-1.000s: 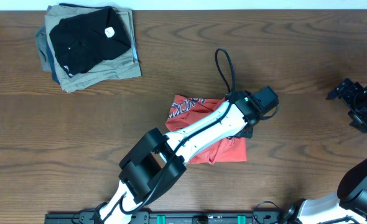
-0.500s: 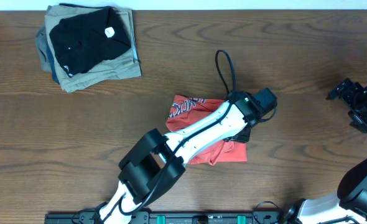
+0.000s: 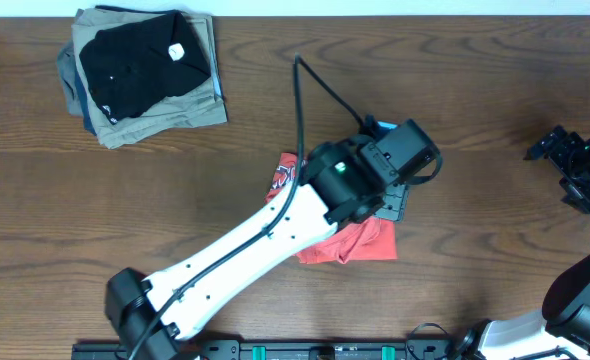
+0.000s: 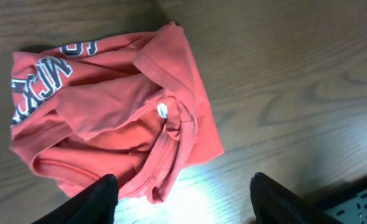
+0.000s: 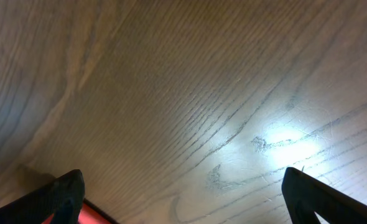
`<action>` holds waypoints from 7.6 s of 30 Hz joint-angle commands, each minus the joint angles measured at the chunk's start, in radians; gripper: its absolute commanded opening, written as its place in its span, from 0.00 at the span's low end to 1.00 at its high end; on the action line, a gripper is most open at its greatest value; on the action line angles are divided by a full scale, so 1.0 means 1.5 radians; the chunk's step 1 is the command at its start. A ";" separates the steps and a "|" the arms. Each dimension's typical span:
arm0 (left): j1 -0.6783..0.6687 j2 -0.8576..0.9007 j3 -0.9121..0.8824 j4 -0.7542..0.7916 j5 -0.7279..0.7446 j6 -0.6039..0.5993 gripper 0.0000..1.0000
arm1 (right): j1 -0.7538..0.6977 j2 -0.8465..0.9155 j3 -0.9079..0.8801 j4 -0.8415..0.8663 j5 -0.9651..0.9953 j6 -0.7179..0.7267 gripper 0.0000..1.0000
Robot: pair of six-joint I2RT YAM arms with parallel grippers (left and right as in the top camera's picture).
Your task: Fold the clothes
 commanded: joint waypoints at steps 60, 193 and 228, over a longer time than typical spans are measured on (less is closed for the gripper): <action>0.086 0.177 -0.120 0.137 0.062 -0.638 0.74 | -0.006 -0.011 0.008 0.000 0.007 -0.001 0.99; 0.094 0.209 -0.101 0.143 -0.025 0.120 0.06 | -0.006 -0.011 0.008 0.000 0.007 -0.001 0.99; 0.076 0.183 -0.098 0.369 0.097 -0.008 0.67 | -0.006 -0.011 0.008 0.000 0.007 -0.001 0.99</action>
